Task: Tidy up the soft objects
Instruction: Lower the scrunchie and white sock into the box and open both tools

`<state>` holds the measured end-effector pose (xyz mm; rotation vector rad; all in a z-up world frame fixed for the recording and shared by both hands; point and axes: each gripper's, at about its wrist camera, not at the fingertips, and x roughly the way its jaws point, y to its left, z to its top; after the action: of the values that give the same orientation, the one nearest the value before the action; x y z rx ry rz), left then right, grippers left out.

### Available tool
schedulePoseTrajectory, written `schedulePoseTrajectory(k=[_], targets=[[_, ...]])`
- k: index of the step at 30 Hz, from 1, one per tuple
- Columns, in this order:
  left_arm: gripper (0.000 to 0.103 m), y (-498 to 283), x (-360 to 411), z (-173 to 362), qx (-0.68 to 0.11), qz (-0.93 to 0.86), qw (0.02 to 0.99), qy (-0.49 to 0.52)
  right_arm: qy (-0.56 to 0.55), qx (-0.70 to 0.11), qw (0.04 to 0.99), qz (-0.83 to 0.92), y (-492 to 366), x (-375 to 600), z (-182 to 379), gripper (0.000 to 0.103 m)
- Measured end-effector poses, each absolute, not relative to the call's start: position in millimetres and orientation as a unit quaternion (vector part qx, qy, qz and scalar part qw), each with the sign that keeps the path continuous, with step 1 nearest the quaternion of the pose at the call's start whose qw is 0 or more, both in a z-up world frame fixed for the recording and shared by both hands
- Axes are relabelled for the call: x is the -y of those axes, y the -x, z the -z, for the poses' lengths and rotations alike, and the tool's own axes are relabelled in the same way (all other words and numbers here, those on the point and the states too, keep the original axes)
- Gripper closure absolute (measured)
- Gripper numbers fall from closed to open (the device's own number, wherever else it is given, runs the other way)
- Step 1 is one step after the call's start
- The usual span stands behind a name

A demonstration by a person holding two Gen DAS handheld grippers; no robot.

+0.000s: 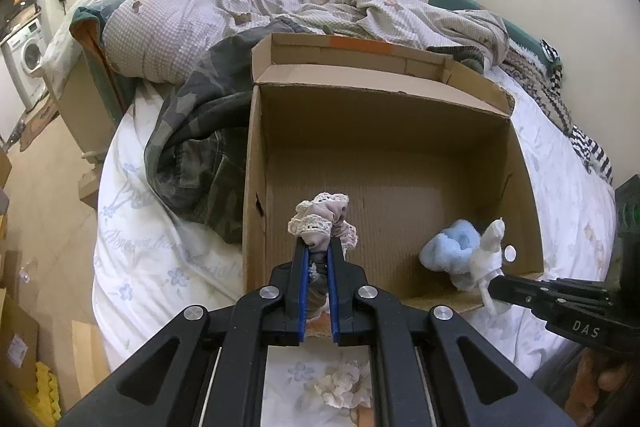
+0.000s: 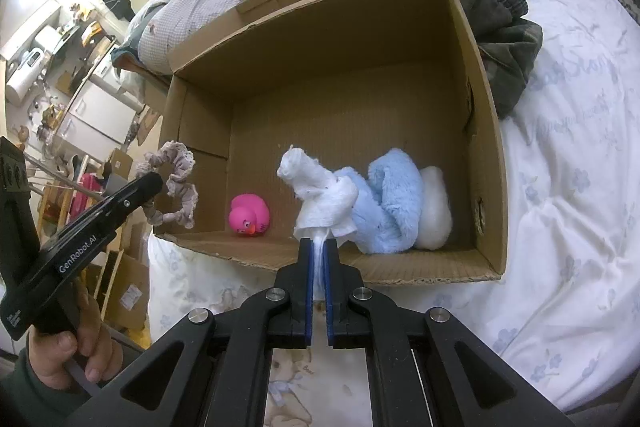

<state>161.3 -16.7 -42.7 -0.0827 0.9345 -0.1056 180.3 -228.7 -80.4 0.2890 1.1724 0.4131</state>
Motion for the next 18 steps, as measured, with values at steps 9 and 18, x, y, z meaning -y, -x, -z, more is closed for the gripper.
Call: schedulePoseTrajectory(k=[9, 18], targets=[[0.095, -159.1, 20.2, 43.5, -0.446, 0.052, 0.893, 0.028, -0.133, -0.547, 0.804, -0.192, -181.0, 226.9, 80.4, 0.096], [0.085, -159.3, 21.1, 45.4, -0.456, 0.053, 0.888, 0.027, -0.139, -0.546, 0.804, -0.190, -182.8, 227.5, 81.3, 0.096]])
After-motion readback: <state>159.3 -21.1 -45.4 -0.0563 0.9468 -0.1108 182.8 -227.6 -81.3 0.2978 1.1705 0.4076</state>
